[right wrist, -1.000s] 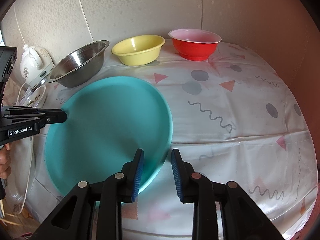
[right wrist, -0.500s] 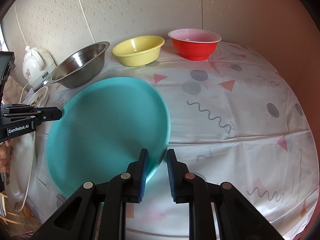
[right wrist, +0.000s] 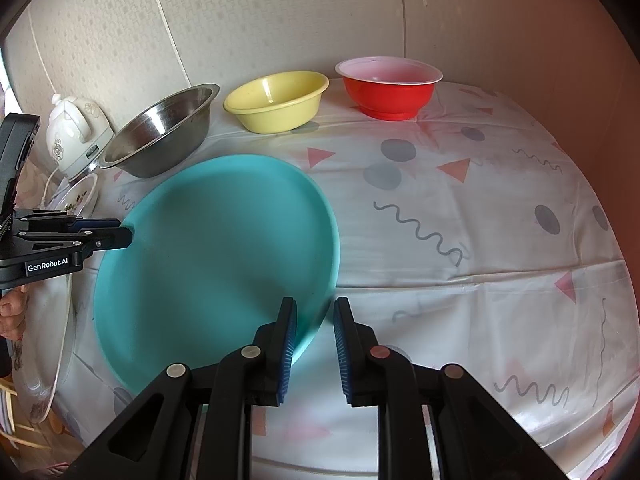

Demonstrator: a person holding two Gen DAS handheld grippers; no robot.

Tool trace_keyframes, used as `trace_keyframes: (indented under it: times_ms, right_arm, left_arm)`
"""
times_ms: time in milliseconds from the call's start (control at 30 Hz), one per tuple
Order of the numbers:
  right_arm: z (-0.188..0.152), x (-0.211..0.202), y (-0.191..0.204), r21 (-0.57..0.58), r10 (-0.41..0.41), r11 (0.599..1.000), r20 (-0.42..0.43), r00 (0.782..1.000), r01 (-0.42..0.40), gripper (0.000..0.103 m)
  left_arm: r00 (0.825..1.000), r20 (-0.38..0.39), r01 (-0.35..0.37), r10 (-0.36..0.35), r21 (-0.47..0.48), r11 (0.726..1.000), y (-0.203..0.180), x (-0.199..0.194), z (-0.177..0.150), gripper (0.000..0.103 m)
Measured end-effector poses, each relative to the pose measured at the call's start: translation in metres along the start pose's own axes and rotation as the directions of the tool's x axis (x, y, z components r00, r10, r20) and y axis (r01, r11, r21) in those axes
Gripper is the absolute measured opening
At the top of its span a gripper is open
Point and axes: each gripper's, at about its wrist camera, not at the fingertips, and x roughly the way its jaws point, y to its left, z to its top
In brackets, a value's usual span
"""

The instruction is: Organize plates and bowls

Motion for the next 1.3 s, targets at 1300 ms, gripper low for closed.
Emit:
trace_keyframes:
  times_ms: [1300]
  right_arm:
    - [-0.014, -0.020, -0.050, 0.073, -0.029, 0.997, -0.041, 0.999, 0.032, 0.016]
  left_arm:
    - [0.997, -0.003, 0.081, -0.081, -0.008, 0.997, -0.062, -0.010, -0.030, 0.016]
